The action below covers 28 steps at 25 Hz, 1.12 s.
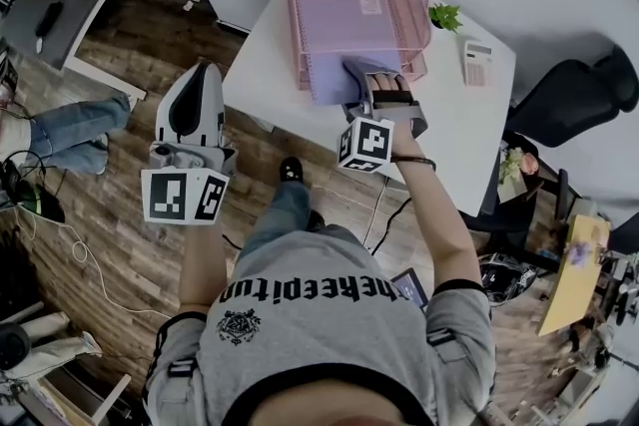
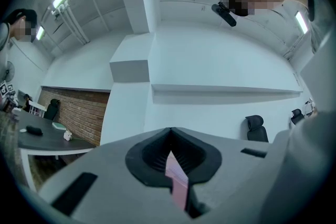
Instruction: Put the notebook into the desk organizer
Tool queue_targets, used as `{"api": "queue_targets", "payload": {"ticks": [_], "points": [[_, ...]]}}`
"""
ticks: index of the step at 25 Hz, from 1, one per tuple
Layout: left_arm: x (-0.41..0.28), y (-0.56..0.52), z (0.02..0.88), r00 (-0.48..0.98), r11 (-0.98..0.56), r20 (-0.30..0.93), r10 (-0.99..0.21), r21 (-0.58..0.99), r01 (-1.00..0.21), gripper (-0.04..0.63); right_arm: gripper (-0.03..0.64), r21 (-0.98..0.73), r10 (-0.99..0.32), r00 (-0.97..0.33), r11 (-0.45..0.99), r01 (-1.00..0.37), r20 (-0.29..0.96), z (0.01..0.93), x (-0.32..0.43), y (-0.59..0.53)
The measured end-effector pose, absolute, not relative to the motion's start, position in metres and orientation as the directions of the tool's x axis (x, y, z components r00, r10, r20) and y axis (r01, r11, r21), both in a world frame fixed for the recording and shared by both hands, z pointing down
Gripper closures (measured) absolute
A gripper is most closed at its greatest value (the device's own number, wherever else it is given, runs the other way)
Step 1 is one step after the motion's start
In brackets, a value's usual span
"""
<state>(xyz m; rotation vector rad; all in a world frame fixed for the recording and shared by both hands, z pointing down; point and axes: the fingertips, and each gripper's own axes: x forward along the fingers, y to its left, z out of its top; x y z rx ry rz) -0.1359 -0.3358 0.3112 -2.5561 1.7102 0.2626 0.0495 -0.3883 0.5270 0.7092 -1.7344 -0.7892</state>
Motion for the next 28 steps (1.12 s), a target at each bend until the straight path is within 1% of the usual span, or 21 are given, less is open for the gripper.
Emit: {"api": "queue_targets", "payload": {"ticks": [17,18,20,22,24,28], "points": [[-0.107,-0.324,0.306,0.419,-0.432,-0.181,-0.89,0.04,-0.901,0.592,0.405,0.789,-0.784,-0.305,0.599,-0.139,0.541,0.518,0.058,-0.346],[-0.106,-0.323,0.305,0.42,-0.433,-0.182,-0.889,0.039,-0.901,0.591,0.414,0.791,-0.785,-0.304,0.596,-0.139,0.539,0.518,0.059,-0.345],[-0.104,-0.32,0.305,0.421,-0.434,-0.181,-0.889,0.038,-0.9,0.591,0.463,0.8,-0.793,-0.304,0.585,-0.136,0.528,0.518,0.059,-0.343],[-0.104,-0.318,0.306,0.42,-0.432,-0.18,-0.89,0.035,-0.901,0.592,0.548,0.823,-0.813,-0.299,0.553,-0.13,0.499,0.516,0.058,-0.344],[-0.106,-0.317,0.305,0.415,-0.427,-0.18,-0.892,0.033,-0.904,0.591,0.564,0.84,-0.828,-0.293,0.528,-0.124,0.478,0.513,0.057,-0.347],[-0.111,-0.315,0.303,0.4,-0.412,-0.183,-0.898,0.032,-0.911,0.592,0.571,0.858,-0.843,-0.272,0.504,-0.099,0.464,0.511,0.057,-0.358]]}}
